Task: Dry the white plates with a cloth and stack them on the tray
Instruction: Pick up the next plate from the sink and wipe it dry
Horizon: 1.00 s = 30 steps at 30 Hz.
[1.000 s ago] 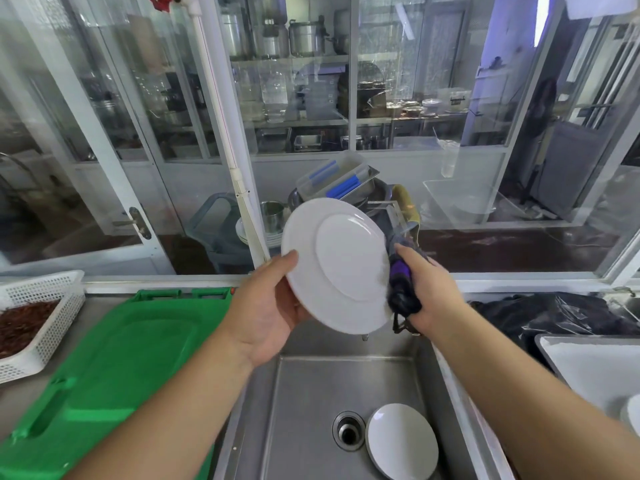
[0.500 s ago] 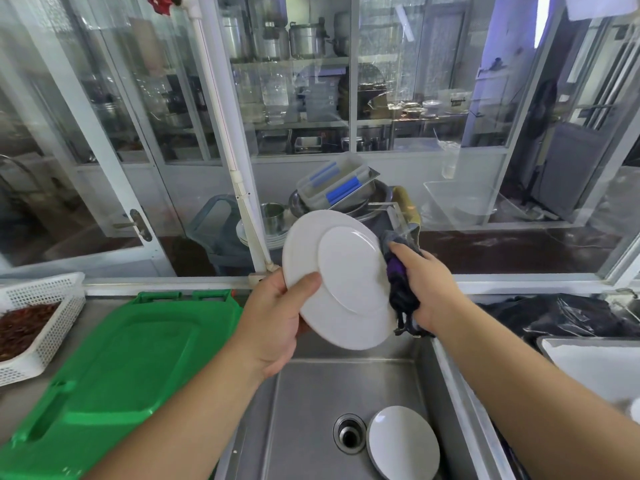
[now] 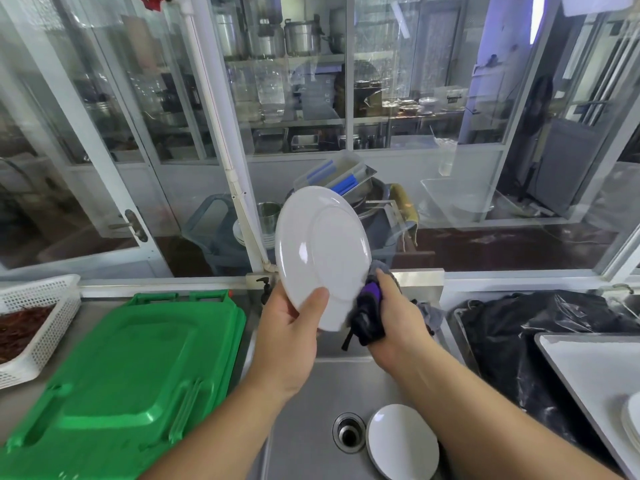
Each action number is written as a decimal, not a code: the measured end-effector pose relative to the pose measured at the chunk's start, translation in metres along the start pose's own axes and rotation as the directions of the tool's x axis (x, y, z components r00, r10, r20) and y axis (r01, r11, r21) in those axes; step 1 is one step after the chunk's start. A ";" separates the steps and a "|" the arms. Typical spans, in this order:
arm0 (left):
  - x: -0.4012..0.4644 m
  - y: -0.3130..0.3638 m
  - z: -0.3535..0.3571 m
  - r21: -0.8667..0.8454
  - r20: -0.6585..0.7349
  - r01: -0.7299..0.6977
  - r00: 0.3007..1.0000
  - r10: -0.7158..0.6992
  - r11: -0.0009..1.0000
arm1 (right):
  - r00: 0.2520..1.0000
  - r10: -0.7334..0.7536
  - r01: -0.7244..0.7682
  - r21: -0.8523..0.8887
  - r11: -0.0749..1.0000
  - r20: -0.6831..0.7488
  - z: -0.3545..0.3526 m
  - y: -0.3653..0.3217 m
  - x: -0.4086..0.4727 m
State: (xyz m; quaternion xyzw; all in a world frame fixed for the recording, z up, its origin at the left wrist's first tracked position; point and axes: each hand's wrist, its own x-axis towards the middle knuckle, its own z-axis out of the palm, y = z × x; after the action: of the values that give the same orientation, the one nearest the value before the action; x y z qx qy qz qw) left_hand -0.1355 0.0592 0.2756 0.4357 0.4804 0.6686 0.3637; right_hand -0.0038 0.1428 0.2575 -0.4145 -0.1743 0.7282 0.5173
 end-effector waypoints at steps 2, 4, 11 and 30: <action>0.003 0.003 0.001 -0.028 0.021 -0.006 1.000 0.007 1.000 | 0.999 -0.033 0.033 -0.019 0.999 0.004 0.004 -0.010 0.004; 0.006 0.014 0.000 -0.084 0.050 0.011 0.999 -0.006 0.996 | 0.996 -0.086 0.086 -0.060 0.994 0.013 0.006 -0.023 0.007; 0.022 0.058 -0.027 -0.251 0.144 0.316 0.947 -0.288 0.915 | 0.918 -0.338 0.394 -0.368 0.842 0.208 0.002 -0.077 0.000; 0.017 0.030 0.009 -0.134 -0.124 0.031 0.991 -0.048 0.991 | 0.893 -0.440 0.376 -0.687 0.621 0.091 0.003 -0.004 -0.022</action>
State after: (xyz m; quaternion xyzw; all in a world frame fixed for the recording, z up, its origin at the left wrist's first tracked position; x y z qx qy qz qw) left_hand -0.1347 0.0692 0.3095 0.3579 0.4659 0.7177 0.3737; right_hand -0.0010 0.1254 0.2719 -0.5568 -0.4987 0.4548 0.4841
